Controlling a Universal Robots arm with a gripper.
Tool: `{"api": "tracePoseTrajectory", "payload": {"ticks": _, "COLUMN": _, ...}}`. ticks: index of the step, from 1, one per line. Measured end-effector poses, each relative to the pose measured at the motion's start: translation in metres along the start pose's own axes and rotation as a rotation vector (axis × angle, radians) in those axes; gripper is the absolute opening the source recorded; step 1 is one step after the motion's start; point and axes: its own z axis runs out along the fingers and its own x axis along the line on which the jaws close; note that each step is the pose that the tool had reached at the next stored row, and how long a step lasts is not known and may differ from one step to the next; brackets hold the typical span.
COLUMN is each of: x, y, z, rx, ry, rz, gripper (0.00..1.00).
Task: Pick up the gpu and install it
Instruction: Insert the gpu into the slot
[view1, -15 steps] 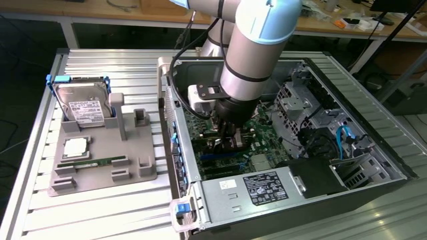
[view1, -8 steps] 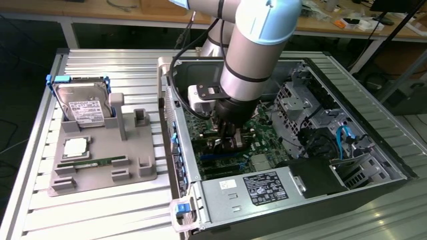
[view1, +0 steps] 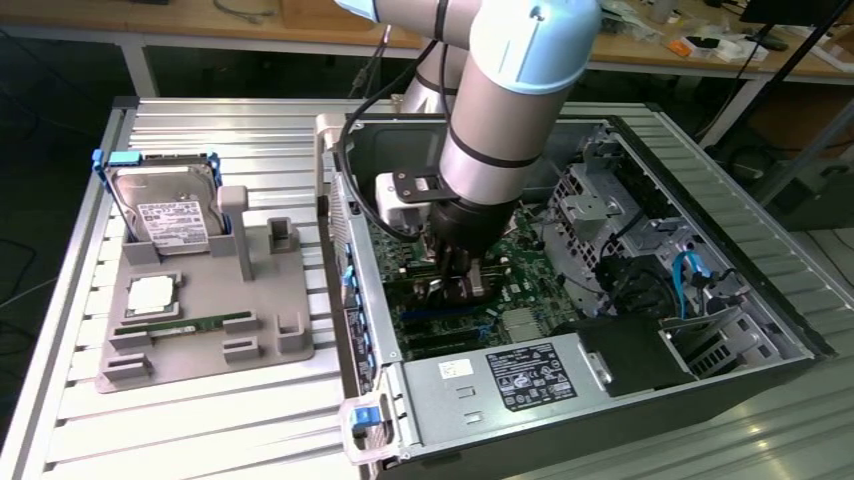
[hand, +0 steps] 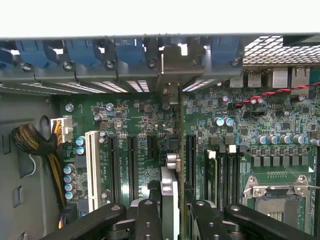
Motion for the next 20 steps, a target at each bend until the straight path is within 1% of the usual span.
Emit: {"api": "tracePoseTrajectory", "payload": {"ticks": 20, "x": 0.0001, "y": 0.0001, "z": 0.0050, "rx": -0.0002, "ry": 0.0003, "rz": 0.000, "gripper": 0.28}}
